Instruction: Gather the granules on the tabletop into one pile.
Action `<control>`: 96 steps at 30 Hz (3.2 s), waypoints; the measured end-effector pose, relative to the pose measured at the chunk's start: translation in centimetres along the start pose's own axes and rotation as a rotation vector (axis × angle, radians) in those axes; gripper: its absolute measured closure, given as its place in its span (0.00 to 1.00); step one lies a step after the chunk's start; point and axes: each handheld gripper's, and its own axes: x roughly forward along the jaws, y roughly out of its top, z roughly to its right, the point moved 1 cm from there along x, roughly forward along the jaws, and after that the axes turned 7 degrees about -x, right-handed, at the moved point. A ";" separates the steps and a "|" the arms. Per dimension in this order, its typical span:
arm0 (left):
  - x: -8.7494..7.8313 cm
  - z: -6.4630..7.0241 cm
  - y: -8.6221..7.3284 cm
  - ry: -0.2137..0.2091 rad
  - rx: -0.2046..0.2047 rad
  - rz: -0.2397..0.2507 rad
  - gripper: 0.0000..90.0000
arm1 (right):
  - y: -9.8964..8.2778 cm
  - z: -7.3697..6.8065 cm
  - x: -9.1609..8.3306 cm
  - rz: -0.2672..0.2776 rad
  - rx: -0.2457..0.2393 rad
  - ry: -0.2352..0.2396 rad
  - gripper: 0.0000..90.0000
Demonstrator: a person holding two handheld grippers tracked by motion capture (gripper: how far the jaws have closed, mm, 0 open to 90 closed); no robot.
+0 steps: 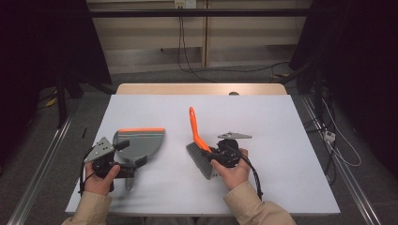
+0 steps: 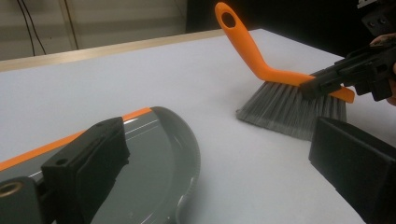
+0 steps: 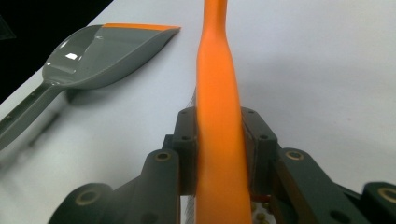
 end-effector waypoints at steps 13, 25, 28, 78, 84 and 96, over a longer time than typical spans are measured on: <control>0.1 0.1 0.0 0.000 0.005 -0.004 0.05 | -0.2 1.2 -1.0 0.014 0.012 -0.016 0.79; 0.2 0.0 0.0 0.001 0.004 -0.004 0.05 | 2.6 0.3 -0.6 0.064 0.002 0.016 0.79; 0.2 -0.1 0.0 0.001 0.002 -0.006 0.05 | 3.6 -0.2 0.8 0.061 -0.001 0.020 0.79; 0.3 -0.2 -0.1 0.009 0.004 -0.011 0.05 | 5.7 6.3 1.1 0.068 -0.345 0.002 0.79; 0.2 -0.4 -0.1 0.012 -0.001 -0.011 0.05 | 5.4 6.7 2.5 0.053 -0.565 0.072 0.79; 0.0 -0.4 -0.2 0.020 -0.002 -0.015 0.05 | 3.8 5.4 1.7 0.012 -0.802 0.219 0.79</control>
